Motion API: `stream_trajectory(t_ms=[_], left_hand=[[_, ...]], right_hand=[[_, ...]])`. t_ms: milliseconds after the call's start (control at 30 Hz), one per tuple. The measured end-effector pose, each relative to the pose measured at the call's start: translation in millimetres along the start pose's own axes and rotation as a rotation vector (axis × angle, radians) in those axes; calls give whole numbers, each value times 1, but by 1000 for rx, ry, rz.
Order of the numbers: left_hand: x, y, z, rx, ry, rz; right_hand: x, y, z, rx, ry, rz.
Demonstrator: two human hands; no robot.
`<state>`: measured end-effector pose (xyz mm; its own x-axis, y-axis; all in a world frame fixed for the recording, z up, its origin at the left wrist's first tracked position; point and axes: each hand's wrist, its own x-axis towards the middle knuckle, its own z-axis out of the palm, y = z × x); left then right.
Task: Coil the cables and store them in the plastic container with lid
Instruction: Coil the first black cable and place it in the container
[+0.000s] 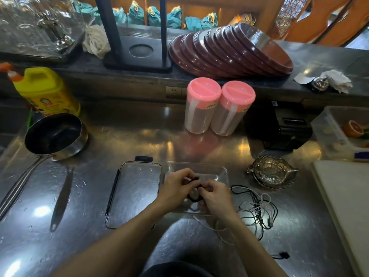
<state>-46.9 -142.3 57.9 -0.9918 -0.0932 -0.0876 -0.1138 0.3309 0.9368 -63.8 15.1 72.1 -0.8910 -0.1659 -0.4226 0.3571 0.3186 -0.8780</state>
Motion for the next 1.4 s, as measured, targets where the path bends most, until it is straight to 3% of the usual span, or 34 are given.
stream_trajectory(t_ms=[167, 367, 500, 700, 1033, 1400], left_hand=[[14, -1, 1, -205, 87, -205], [17, -7, -5, -359, -53, -411], [15, -4, -9, -369, -156, -439], [14, -8, -8, -480, -109, -499], [11, -7, -8, -489, -179, -577], [18, -13, -10, -264, -155, -510]], right_hand=[[2, 0, 3, 79, 5, -38], [11, 3, 0, 130, -31, 21], [17, 6, -2, 178, -65, 119], [20, 9, -2, 143, -59, 80], [25, 23, -2, 119, -44, 163], [44, 37, 0, 60, -157, 226]])
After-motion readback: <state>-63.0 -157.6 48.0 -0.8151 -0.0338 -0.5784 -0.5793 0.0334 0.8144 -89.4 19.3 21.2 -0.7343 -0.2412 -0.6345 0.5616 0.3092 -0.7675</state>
